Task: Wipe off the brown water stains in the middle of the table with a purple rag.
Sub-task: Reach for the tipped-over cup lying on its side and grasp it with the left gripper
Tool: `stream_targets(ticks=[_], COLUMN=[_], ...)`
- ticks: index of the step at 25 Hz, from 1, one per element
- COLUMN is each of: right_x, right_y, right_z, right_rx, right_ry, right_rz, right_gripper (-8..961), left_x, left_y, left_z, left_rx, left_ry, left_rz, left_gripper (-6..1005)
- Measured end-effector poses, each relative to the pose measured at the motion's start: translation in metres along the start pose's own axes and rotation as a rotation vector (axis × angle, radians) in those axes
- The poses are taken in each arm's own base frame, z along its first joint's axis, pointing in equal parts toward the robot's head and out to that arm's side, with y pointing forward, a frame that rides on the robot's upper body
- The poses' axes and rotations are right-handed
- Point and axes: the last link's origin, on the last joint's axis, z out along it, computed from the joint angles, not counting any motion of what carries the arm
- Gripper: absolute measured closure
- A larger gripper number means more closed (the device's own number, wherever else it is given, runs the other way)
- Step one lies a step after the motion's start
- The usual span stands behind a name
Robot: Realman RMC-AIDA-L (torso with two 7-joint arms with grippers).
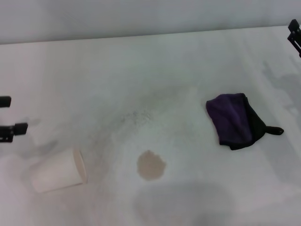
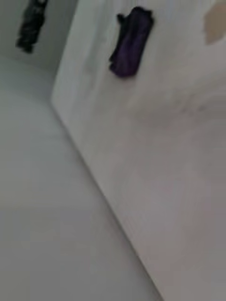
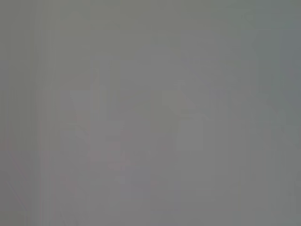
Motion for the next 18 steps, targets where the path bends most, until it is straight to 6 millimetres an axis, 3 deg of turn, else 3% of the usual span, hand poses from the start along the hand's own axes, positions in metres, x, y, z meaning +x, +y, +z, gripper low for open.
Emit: stream_targets(ticks=[7, 18], right_x=[-0.002, 0.0], right_y=[0.0, 0.008], right_z=[0.004, 0.004], right_rx=[0.018, 0.014], right_ry=[-0.016, -0.019], right_rz=[0.018, 0.054], right_gripper=[79, 79], left_x=[0.017, 0.013], left_y=[0.0, 0.012], left_z=[0.01, 0.045], left_rx=[-0.104, -0.193], left_ry=[-0.175, -0.376], left_rz=[0.082, 0.166], left_gripper=[108, 108])
